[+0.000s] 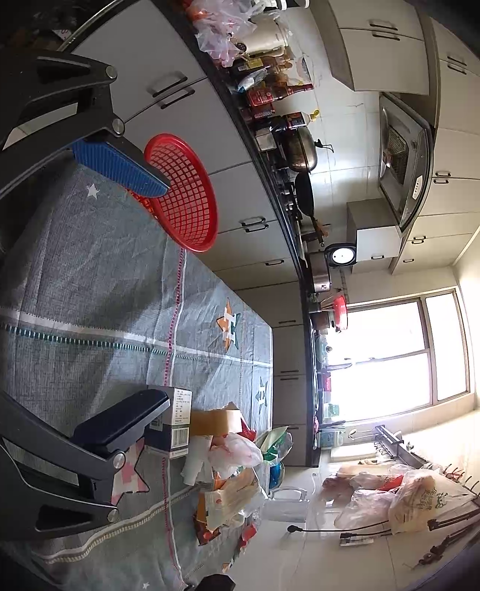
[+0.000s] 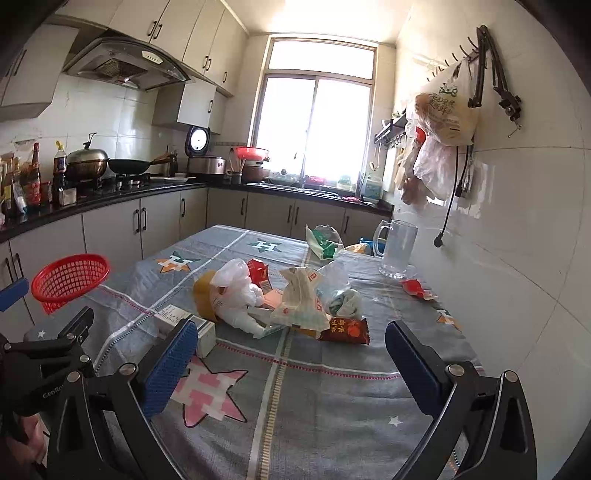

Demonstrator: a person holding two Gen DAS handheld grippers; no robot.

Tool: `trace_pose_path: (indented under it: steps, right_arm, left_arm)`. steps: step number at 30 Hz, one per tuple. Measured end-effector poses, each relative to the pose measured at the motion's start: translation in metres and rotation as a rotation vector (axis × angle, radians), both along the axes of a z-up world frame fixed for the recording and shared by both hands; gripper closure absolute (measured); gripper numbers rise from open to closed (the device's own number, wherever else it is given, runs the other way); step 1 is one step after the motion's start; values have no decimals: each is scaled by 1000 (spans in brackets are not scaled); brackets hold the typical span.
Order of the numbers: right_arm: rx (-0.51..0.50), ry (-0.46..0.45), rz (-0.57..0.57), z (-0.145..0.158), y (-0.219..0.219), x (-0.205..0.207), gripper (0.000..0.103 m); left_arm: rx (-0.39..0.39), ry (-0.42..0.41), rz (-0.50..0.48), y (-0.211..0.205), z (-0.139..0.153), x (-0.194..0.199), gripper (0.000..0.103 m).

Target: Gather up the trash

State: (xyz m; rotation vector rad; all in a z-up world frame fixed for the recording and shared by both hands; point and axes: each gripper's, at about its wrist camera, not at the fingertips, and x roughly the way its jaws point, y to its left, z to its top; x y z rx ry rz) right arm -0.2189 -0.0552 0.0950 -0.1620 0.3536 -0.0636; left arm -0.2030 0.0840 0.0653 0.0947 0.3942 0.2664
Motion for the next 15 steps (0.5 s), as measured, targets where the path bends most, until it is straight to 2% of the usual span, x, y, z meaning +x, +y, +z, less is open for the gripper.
trace_pose_path:
  steps: [15]
  right_arm:
    - [-25, 31, 18, -8, 8, 5, 0]
  left_arm:
    - [-1, 13, 5, 2, -4, 2, 0]
